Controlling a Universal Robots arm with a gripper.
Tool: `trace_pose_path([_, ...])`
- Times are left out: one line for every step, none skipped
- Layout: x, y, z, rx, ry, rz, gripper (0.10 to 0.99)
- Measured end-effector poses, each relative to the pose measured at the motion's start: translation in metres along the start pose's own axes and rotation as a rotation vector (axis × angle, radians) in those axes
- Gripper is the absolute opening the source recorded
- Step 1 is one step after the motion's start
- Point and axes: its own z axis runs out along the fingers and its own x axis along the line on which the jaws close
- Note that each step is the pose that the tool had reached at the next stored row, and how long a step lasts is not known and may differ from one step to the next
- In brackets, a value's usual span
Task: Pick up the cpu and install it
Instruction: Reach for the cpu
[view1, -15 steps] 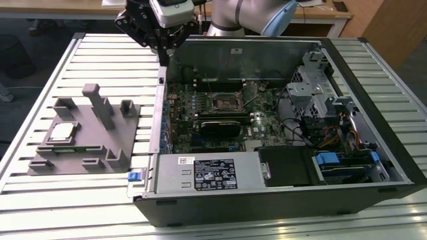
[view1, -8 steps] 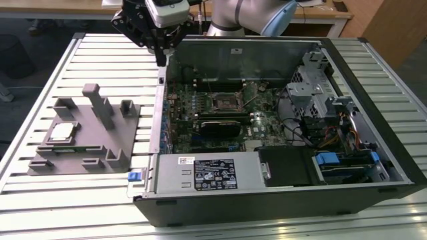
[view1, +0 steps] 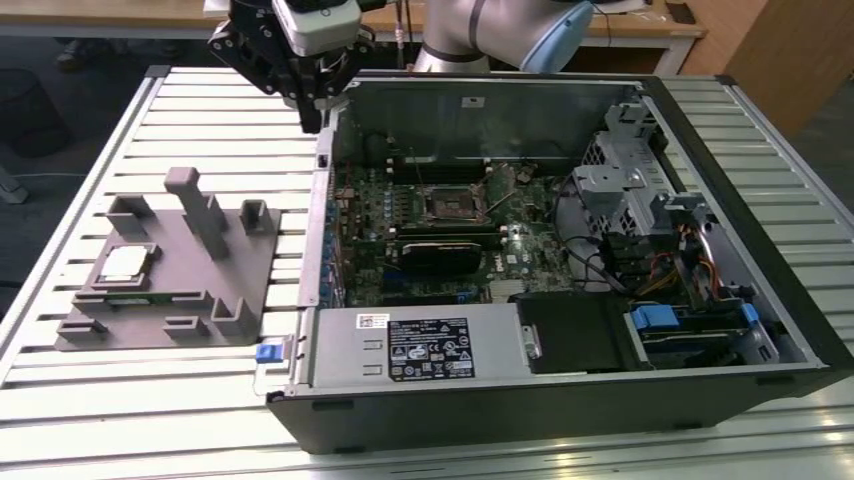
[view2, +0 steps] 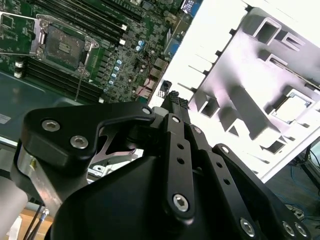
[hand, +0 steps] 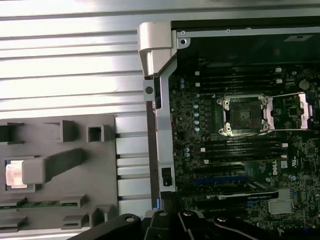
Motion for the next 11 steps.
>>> trace_pose_path([0.0011, -0.0001, 0.0000, 0.000, 0.0000, 0.000, 0.106])
trace_pose_path([0.0021, -0.0002, 0.0000, 0.000, 0.0000, 0.000, 0.106])
trace_pose_path([0.0032, -0.0003, 0.0000, 0.000, 0.0000, 0.000, 0.106])
trace_pose_path([0.0042, -0.0003, 0.0000, 0.000, 0.0000, 0.000, 0.106])
trace_pose_path([0.0062, -0.0005, 0.0001, 0.000, 0.0000, 0.000, 0.106])
trace_pose_path([0.0071, -0.0005, 0.0001, 0.000, 0.0001, 0.000, 0.106])
trace_pose_path([0.0081, -0.0006, 0.0001, 0.000, 0.0000, 0.000, 0.106])
trace_pose_path([0.0090, -0.0007, 0.0001, 0.000, 0.0000, 0.000, 0.106])
trace_pose_path([0.0099, -0.0008, 0.0001, 0.000, 0.0000, 0.000, 0.106])
trace_pose_path([0.0117, -0.0009, 0.0002, 0.000, 0.0000, 0.000, 0.106])
trace_pose_path([0.0126, -0.0010, 0.0002, 0.000, 0.0000, 0.000, 0.106])
